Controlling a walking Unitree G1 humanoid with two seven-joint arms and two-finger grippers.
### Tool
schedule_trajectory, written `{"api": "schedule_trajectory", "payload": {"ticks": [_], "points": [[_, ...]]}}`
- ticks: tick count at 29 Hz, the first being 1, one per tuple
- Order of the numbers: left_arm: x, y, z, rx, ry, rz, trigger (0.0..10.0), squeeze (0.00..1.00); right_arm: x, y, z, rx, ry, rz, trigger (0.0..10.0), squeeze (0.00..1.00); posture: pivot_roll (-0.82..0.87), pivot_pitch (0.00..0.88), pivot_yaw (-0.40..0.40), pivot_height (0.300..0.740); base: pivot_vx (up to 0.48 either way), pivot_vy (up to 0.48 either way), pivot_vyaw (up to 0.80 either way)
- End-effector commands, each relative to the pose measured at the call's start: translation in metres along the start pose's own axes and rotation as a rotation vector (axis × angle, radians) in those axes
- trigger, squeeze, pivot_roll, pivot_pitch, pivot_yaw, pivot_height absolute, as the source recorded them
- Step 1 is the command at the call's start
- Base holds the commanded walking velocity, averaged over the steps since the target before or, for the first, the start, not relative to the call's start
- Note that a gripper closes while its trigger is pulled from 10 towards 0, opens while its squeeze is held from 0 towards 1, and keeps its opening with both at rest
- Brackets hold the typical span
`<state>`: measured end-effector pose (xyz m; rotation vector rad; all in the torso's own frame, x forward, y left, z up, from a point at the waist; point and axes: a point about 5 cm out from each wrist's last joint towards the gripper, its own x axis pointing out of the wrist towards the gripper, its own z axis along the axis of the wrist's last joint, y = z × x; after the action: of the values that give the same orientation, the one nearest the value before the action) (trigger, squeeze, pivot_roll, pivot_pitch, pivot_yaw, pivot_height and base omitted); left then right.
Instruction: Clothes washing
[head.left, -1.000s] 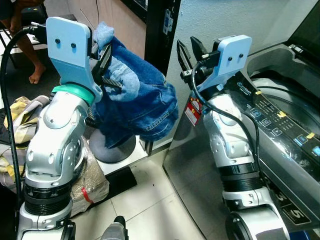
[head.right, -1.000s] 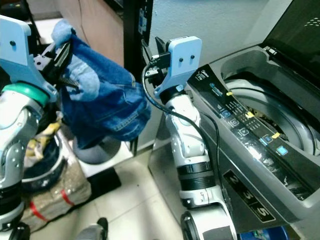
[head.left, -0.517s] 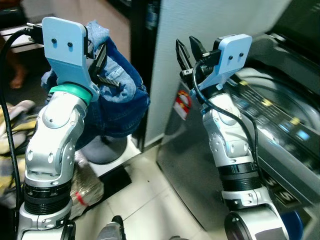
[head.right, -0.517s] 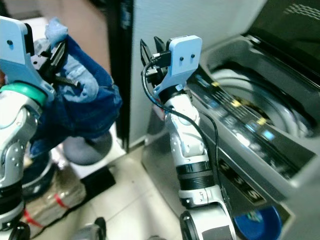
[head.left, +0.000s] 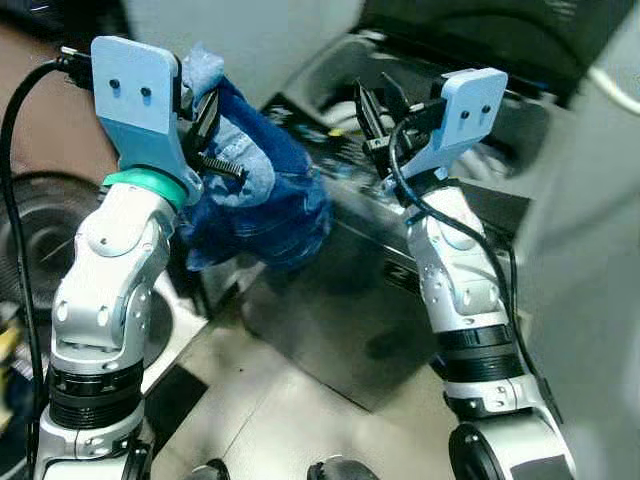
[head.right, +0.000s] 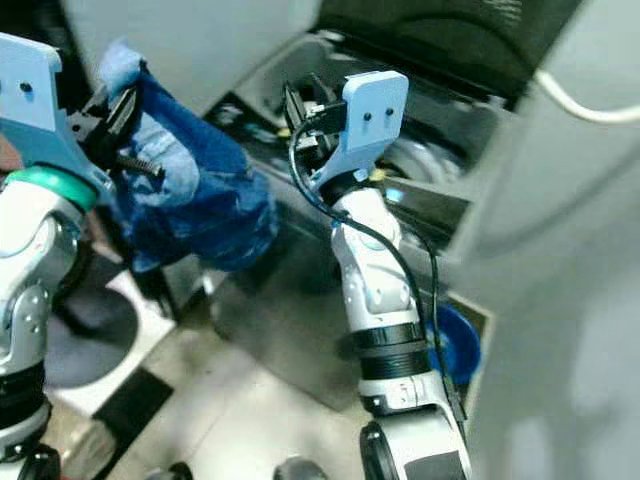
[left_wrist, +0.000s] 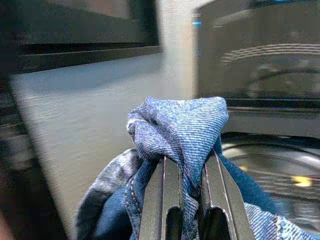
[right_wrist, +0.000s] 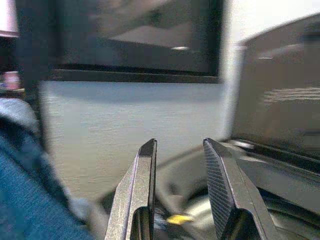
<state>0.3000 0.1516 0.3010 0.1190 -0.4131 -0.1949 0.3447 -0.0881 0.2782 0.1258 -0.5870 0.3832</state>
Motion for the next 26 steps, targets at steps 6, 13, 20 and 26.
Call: {"api": "schedule_trajectory", "payload": {"ticks": [6,13,20,26], "points": [[0.0007,-0.0010,0.0054,0.005,-0.034,-0.003,10.0,0.00,0.0019,0.0005,0.0033,0.008,-0.007,0.006,10.0,0.00,0.10,0.014,-0.021,0.740,0.000,0.000,-0.80],[0.0010,-0.0009,0.0050,0.005,-0.035,-0.002,10.0,0.00,0.0019,0.0008,0.0038,0.005,-0.010,0.009,10.0,0.00,0.09,0.014,-0.021,0.740,0.000,0.000,-0.80],[0.0010,-0.0007,0.0054,0.006,-0.039,0.000,10.0,0.00,0.0017,0.0007,0.0044,0.003,-0.013,0.006,10.0,0.00,0.09,0.014,-0.020,0.740,0.000,0.000,-0.80],[0.0014,0.0003,0.0079,0.019,-0.055,0.003,10.0,0.00,0.0014,0.0013,0.0052,-0.008,-0.022,0.007,10.0,0.00,0.10,0.014,-0.020,0.740,0.305,0.000,-0.13]]}}
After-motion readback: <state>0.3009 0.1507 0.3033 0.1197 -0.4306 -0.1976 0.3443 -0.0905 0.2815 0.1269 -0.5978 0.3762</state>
